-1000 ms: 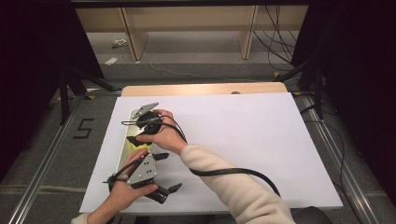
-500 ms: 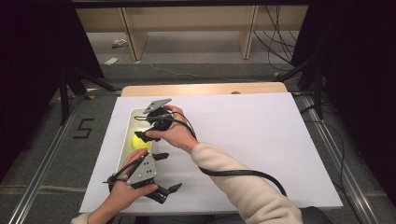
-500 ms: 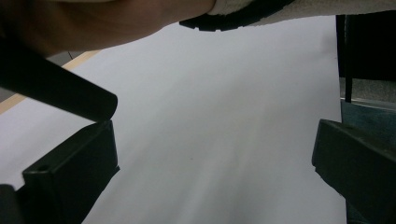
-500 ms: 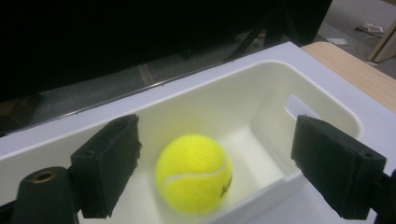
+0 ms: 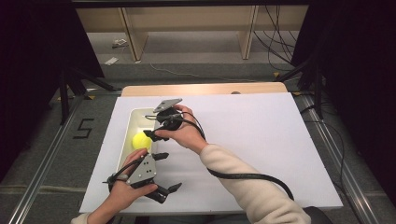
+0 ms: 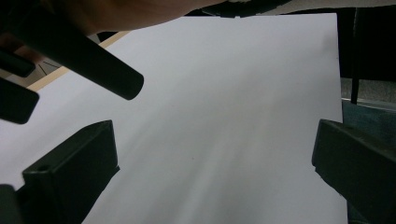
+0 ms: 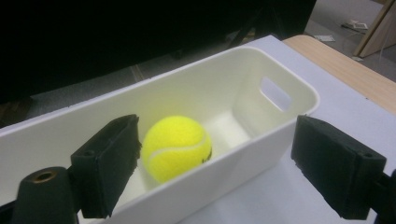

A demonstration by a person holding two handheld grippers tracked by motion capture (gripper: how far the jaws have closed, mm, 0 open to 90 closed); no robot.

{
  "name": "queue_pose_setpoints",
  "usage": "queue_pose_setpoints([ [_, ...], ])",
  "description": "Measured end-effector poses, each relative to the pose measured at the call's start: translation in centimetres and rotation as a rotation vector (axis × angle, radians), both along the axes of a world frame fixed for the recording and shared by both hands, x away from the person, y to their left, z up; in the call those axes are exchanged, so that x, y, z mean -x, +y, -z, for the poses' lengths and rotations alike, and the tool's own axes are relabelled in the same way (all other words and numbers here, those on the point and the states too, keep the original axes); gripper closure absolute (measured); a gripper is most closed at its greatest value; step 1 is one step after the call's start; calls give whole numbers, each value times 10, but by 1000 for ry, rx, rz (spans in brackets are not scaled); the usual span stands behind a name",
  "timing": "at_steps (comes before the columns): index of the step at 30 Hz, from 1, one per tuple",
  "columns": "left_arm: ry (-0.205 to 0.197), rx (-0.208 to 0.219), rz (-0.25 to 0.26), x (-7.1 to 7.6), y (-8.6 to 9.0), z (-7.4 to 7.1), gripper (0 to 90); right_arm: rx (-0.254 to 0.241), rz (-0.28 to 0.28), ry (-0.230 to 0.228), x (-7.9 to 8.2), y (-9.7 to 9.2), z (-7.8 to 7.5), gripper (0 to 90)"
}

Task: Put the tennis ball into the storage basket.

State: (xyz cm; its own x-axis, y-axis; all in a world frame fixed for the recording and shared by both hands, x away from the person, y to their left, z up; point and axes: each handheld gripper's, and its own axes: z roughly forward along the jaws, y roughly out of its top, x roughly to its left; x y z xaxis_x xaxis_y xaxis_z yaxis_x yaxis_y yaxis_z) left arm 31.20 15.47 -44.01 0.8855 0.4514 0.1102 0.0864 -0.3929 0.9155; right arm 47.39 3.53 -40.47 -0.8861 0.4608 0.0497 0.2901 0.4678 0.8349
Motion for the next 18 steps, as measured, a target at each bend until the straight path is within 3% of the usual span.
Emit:
queue_pose_setpoints([
  [18,4,1,0,0,0,0,0,-27,53,-7,2,-38,-3,160],
])
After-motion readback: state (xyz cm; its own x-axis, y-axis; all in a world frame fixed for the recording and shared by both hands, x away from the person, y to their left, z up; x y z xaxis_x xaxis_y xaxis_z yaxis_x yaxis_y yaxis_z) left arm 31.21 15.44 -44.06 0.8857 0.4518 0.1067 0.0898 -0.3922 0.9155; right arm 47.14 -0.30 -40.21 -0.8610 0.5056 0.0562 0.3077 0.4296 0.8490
